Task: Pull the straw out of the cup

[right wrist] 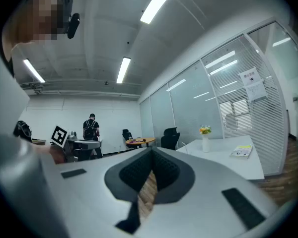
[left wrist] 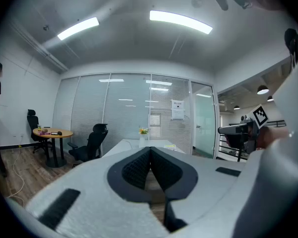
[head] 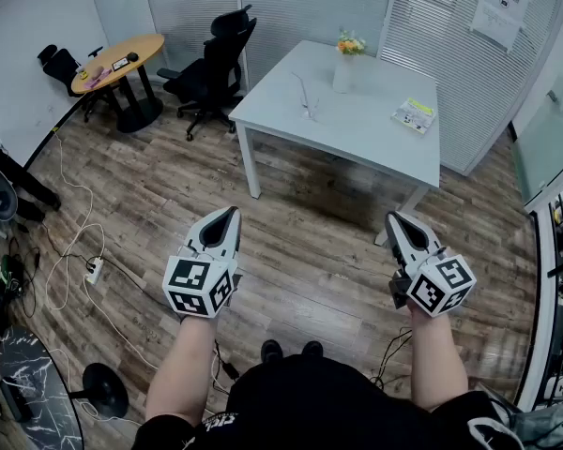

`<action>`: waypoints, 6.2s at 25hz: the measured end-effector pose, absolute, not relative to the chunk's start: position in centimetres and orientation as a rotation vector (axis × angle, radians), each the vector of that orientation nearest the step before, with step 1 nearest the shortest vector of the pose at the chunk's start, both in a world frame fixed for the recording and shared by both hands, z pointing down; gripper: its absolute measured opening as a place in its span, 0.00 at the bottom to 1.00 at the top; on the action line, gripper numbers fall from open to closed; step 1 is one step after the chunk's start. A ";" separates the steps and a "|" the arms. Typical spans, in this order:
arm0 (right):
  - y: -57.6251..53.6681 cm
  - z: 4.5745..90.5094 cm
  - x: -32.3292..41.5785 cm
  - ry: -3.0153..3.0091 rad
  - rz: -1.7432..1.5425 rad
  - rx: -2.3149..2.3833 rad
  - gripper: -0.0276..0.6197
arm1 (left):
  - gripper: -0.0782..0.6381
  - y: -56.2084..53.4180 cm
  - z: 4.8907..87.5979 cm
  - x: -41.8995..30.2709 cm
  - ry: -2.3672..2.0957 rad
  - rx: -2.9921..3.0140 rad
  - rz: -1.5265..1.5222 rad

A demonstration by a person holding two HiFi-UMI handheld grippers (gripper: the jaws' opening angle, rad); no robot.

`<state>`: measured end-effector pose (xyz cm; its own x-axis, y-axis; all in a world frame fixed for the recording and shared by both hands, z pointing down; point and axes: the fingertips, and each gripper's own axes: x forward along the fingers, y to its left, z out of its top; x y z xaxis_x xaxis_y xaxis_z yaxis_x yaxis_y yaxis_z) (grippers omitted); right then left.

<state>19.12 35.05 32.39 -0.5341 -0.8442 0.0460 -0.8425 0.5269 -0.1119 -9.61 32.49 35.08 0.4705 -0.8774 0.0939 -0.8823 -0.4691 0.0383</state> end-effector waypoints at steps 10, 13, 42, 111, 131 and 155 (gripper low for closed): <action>34.7 32.8 17.0 2.761 -0.191 -1.490 0.05 | 0.12 32.1 35.3 -11.5 -1.593 2.611 0.081; 34.6 32.7 16.2 2.764 -0.193 -1.486 0.05 | 0.12 32.1 35.5 -12.3 -1.596 2.604 0.072; 30.0 34.8 12.2 2.765 -0.195 -1.565 0.50 | 0.12 27.9 38.1 -17.3 -1.535 2.596 0.156; -30.8 43.0 16.3 2.834 -0.562 -1.612 0.41 | 0.12 -34.5 44.3 -8.1 -1.301 2.572 0.233; -40.2 52.7 13.9 3.071 -0.740 -1.288 0.42 | 0.12 -41.2 53.2 -3.8 -1.416 2.397 0.345; -41.9 61.8 8.8 3.346 -0.809 -1.224 0.28 | 0.12 -42.7 59.0 -3.6 -1.329 2.341 0.334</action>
